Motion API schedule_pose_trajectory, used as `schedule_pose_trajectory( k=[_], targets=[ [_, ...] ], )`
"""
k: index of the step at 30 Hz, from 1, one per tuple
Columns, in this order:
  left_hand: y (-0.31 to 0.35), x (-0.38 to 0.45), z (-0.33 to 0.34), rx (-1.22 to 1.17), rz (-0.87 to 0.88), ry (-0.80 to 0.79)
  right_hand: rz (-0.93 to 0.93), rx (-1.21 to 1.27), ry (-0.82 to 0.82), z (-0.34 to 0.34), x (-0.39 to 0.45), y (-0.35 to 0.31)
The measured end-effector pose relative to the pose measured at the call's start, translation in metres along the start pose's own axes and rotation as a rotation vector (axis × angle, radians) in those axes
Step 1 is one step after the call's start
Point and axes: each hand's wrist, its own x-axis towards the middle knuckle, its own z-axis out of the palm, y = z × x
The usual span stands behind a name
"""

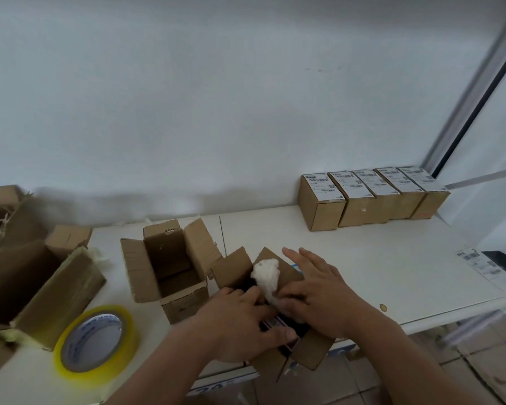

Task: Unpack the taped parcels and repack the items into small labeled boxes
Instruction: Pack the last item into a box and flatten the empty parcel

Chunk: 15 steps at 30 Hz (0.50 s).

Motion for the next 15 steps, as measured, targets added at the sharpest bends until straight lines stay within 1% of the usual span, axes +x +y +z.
schedule_pose_trajectory(
  k=[5,6,11,13,15],
  targets=[
    [-0.002,0.0,0.001,-0.017,-0.01,0.007,0.107,-0.158,-0.052,0.005,0.01,-0.015],
    [-0.003,0.0,0.001,-0.027,-0.009,0.016,0.104,-0.141,-0.047,0.006,0.011,-0.015],
    [-0.007,-0.001,0.001,-0.09,-0.004,0.036,0.047,0.121,0.026,-0.007,-0.008,-0.011],
    [-0.007,-0.001,0.001,-0.085,-0.012,0.035,0.06,0.152,0.026,-0.013,-0.02,-0.008],
    [-0.006,-0.001,-0.001,-0.068,-0.024,0.038,0.075,0.134,0.011,-0.016,-0.028,-0.006]
  ],
)
